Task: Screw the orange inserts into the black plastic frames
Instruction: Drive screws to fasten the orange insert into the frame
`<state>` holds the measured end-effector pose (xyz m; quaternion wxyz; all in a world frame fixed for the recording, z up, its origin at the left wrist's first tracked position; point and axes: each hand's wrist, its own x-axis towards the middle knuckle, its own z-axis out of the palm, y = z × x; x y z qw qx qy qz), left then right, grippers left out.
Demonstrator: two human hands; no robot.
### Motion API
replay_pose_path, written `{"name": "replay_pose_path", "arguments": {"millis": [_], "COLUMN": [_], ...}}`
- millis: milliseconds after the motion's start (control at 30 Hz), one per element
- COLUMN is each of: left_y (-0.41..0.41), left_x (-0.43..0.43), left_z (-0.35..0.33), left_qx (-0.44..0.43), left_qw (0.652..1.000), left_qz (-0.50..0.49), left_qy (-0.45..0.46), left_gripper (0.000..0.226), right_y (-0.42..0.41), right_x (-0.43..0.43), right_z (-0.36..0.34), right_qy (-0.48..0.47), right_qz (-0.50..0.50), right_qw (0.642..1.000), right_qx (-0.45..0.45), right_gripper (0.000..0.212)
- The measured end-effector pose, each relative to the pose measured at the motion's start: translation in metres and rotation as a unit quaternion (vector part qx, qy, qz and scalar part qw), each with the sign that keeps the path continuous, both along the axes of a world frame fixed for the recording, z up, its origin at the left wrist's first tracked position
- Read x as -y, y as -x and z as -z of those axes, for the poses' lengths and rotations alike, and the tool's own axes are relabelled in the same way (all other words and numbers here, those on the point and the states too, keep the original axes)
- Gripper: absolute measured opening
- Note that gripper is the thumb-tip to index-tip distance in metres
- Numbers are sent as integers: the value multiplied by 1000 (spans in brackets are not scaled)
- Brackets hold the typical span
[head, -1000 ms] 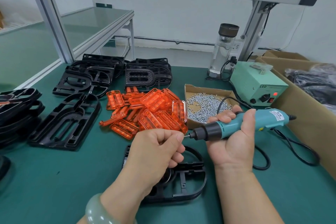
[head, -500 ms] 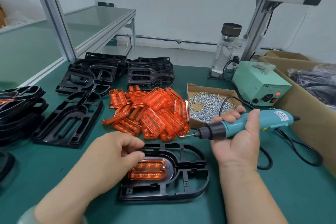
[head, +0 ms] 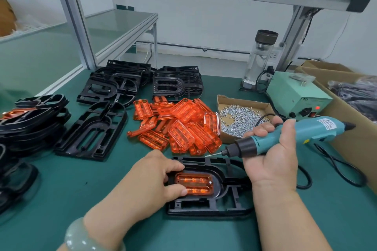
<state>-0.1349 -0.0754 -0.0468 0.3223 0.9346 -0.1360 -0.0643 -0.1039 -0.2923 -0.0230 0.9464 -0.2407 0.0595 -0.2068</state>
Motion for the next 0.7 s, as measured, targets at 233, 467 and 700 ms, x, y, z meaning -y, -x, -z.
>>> {"name": "replay_pose_path", "arguments": {"millis": [233,467,700], "left_y": [-6,-6,-2], "left_x": [-8,-11,-10], "left_z": [-3,-1,3], "left_qx": [-53,-60,-50], "left_qw": [998,997,996], "left_qz": [39,36,24], "left_qy": [10,40,65], "left_gripper": [46,30,30], "right_y": [2,2,4], "right_x": [-13,-37,-44], "right_z": [-10,-5,-4], "right_qy": [25,77,131], "right_qz": [-4,-18,-27], "right_qw": [1000,996,990], "right_qx": [-3,-30,-33], "right_gripper": [28,31,30]}}
